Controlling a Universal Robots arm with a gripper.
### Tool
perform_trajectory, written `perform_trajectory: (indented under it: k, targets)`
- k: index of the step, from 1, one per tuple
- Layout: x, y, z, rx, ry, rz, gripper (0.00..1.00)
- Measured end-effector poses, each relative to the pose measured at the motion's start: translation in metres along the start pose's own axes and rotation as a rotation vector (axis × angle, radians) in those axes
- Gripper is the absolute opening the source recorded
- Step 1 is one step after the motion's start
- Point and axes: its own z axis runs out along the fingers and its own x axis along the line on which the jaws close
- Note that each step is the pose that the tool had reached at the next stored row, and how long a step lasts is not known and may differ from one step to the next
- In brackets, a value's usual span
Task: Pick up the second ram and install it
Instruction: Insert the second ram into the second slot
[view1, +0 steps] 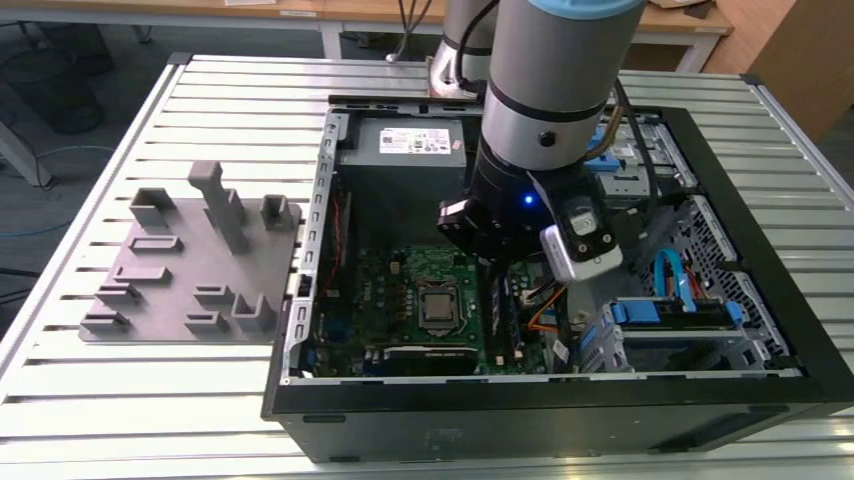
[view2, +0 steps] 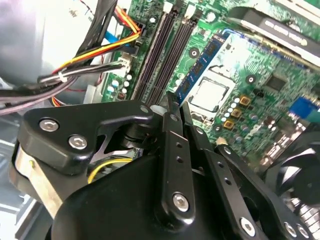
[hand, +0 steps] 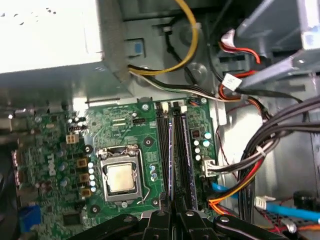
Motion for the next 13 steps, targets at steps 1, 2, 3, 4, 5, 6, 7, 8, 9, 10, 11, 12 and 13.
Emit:
perform_trajectory:
  k: [1, 2, 3, 4, 5, 6, 7, 8, 9, 10, 11, 12, 13]
  targets:
    - [0.0, 0.0, 0.0001, -0.0004, 0.0003, -0.018, 0.14]
    - [0.0, 0.0, 0.0002, -0.001, 0.0005, -0.037, 0.14]
    - [0.0, 0.0, 0.0002, -0.0014, 0.0007, -0.052, 0.14]
    - [0.0, 0.0, 0.0002, -0.0014, 0.0007, -0.054, 0.14]
    - [0.0, 0.0, 0.0002, -0.0014, 0.0008, -0.055, 0.14]
    - [0.0, 0.0, 0.0002, -0.0014, 0.0009, -0.055, 0.14]
    - [0.0, 0.0, 0.0002, -0.0015, 0.0008, -0.056, 0.14]
    - [0.0, 0.0, 0.0003, -0.0015, 0.0008, -0.056, 0.14]
    - [0.0, 0.0, 0.0003, -0.0014, 0.0008, -0.056, 0.14]
    - [0.0, 0.0, 0.0007, -0.0016, 0.0008, -0.056, 0.14]
    - [0.0, 0.0, 0.0014, -0.002, 0.0007, -0.056, 0.14]
    - [0.0, 0.0, 0.0019, -0.0016, 0.0008, -0.056, 0.14]
    - [0.0001, 0.0, 0.0026, -0.0015, 0.0008, -0.056, 0.14]
